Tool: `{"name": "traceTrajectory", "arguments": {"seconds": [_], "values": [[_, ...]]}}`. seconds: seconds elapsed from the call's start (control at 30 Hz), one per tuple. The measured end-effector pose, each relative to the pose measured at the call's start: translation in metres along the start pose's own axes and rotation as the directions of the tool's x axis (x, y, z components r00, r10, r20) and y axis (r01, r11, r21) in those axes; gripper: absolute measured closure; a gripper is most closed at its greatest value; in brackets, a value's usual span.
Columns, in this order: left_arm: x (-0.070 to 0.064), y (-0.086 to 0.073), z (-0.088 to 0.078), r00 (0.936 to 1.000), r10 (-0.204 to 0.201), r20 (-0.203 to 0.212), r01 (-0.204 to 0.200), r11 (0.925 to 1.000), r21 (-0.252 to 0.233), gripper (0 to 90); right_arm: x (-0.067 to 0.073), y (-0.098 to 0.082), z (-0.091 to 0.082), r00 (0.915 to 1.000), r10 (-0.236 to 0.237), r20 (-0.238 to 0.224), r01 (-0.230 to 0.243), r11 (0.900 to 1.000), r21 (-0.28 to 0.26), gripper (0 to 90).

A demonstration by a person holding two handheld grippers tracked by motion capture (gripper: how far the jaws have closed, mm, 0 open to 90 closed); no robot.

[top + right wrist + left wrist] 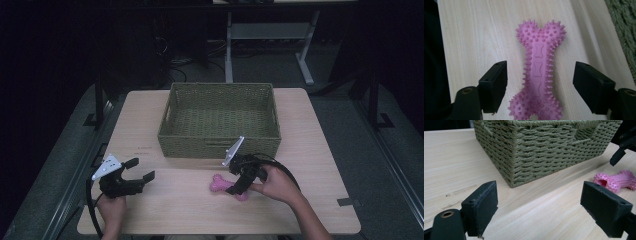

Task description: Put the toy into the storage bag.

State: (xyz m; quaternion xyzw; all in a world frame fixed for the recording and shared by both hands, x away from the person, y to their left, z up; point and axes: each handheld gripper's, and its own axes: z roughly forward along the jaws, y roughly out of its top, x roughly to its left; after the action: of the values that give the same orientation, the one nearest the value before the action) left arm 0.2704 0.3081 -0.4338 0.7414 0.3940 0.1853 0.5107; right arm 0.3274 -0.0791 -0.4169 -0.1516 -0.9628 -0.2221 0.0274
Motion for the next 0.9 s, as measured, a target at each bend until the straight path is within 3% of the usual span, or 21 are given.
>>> {"name": "traceTrajectory", "arguments": {"seconds": [0.43,0.9], "values": [[0.001,0.0,-0.001,1.0,-0.005,0.0,0.005,1.0,-0.004,13.9,0.0,0.007,0.019,0.9995,-0.026,-0.018,0.028,0.997,0.073,41.7],[0.001,0.0,-0.002,1.0,-0.009,0.001,0.009,0.9999,-0.008,13.9,0.0,0.008,0.025,0.9984,-0.055,-0.011,0.056,0.994,0.097,54.8]]}}
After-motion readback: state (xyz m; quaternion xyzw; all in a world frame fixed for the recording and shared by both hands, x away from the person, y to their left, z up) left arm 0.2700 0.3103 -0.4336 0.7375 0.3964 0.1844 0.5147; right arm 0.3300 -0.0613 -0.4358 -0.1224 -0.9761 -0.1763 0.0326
